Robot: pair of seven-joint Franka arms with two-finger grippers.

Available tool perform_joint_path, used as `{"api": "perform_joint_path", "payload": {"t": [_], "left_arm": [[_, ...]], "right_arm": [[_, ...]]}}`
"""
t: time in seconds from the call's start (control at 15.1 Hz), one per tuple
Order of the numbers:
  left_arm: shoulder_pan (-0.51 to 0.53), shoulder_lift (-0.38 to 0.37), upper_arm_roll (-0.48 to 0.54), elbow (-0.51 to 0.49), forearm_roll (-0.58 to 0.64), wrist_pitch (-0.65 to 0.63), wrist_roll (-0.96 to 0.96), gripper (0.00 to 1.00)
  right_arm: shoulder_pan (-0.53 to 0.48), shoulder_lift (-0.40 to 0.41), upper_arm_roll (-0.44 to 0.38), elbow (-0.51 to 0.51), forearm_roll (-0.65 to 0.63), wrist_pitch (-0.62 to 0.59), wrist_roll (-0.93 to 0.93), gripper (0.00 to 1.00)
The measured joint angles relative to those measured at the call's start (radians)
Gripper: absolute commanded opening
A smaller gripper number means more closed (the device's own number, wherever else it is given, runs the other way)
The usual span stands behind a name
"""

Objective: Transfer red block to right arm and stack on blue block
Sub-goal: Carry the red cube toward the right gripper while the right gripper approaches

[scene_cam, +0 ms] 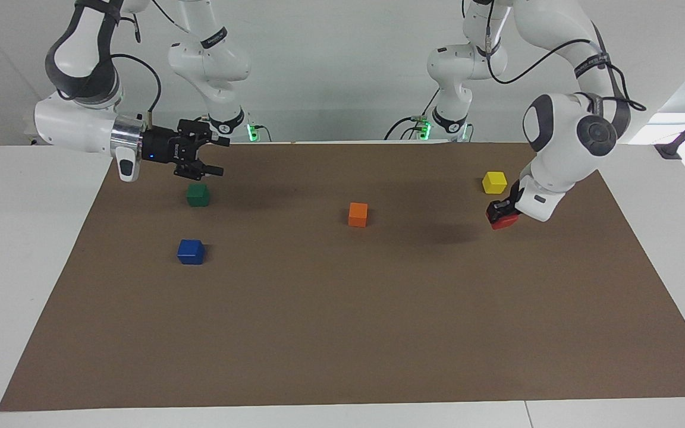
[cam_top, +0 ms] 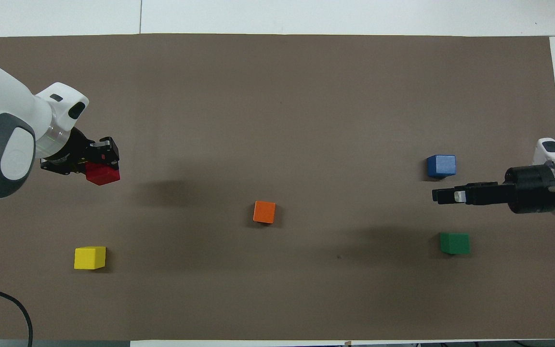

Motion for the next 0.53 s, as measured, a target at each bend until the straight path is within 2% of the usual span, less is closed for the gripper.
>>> {"api": "perform_joint_path", "payload": {"t": [0.13,0.33,0.53], "left_arm": [[-0.018,-0.032,-0.003,0.039,-0.109,-0.049,-0.238,0.0],[-0.033,-0.102,-0.011,0.044,-0.286,-0.084,-0.613,0.0],[-0.097,-0.186,-0.033,0.045,-0.372,-0.114,-0.869,0.0]], "right_arm": [[0.009,0.003,0.003,-0.038,0.091,-0.045,-0.041,1.0],[0.042,0.011,0.004,-0.088,0.225,-0.118,-0.104,1.0],[0.086,0.011,0.005,-0.116,0.343,-0.159,-0.119,1.0]]}}
